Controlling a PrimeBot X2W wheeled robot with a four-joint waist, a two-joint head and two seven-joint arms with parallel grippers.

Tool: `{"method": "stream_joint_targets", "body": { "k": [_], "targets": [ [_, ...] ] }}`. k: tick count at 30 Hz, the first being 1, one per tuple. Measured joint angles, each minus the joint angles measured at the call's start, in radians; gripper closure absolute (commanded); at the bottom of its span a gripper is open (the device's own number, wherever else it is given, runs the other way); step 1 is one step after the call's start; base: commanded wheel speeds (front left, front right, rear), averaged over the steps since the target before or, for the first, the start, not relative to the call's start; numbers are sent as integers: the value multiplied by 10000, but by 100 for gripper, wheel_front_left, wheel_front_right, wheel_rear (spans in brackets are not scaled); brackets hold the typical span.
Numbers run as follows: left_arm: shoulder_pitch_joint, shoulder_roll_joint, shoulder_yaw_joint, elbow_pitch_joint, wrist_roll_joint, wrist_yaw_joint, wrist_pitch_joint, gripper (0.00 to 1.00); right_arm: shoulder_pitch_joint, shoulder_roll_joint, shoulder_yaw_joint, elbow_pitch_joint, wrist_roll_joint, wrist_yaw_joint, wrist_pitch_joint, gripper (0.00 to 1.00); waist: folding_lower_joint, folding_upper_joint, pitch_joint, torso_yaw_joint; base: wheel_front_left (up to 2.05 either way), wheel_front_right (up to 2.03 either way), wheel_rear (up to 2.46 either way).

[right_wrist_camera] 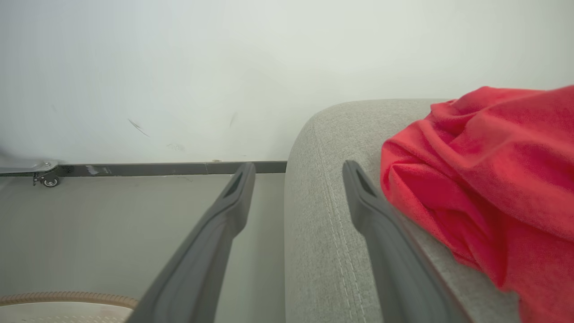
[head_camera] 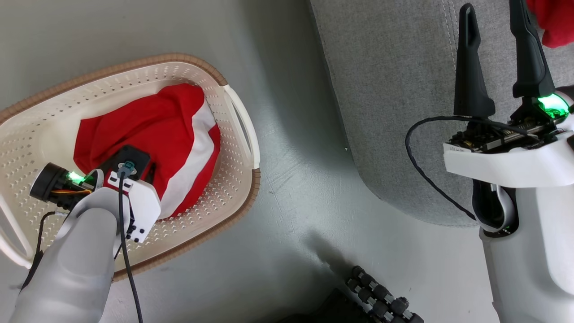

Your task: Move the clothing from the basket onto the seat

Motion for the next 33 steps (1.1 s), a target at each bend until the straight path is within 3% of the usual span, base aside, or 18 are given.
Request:
{"method": "stream_joint_targets", "body": {
  "k": [10, 25, 26, 27, 28, 29, 30, 33],
  "targets": [
    [-314, 228, -2, 222, 88, 337, 173, 0, -64, 0, 100, 253, 194, 0, -94, 0, 1, 0, 159, -248, 0, 0, 0],
    [-400, 171, -107, 665, 111, 334, 399, 0, -89, 2, 326, 550, 301, 0, -203, 0, 1, 0, 275, -438, 0, 0, 0],
    [-401, 155, -115, 702, 109, 322, 431, 10, -90, 2, 330, 560, 301, 0, -205, 0, 0, 0, 282, -446, 0, 0, 0],
    [-402, 148, -125, 729, 111, 316, 431, 42, -91, 2, 328, 575, 301, 0, -205, 0, 1, 0, 285, -454, 0, 0, 0],
    [-403, 146, -127, 755, 109, 263, 433, 67, -91, 2, 328, 596, 301, 0, -207, 0, 1, 0, 284, -460, 0, 0, 0],
    [-403, 142, -128, 784, 109, 236, 439, 77, -92, 2, 328, 617, 301, 0, -219, 0, 0, 0, 282, -463, 0, 0, 0],
    [-403, 138, -140, 815, 109, 234, 439, 100, -96, 2, 328, 667, 301, 0, -224, 0, 1, 0, 279, -467, 0, 0, 0],
    [-403, 56, -140, 840, 105, 174, 439, 100, -147, 2, 326, 773, 301, 0, -263, 0, 1, 0, 273, -467, 0, 0, 0]
  ]
}}
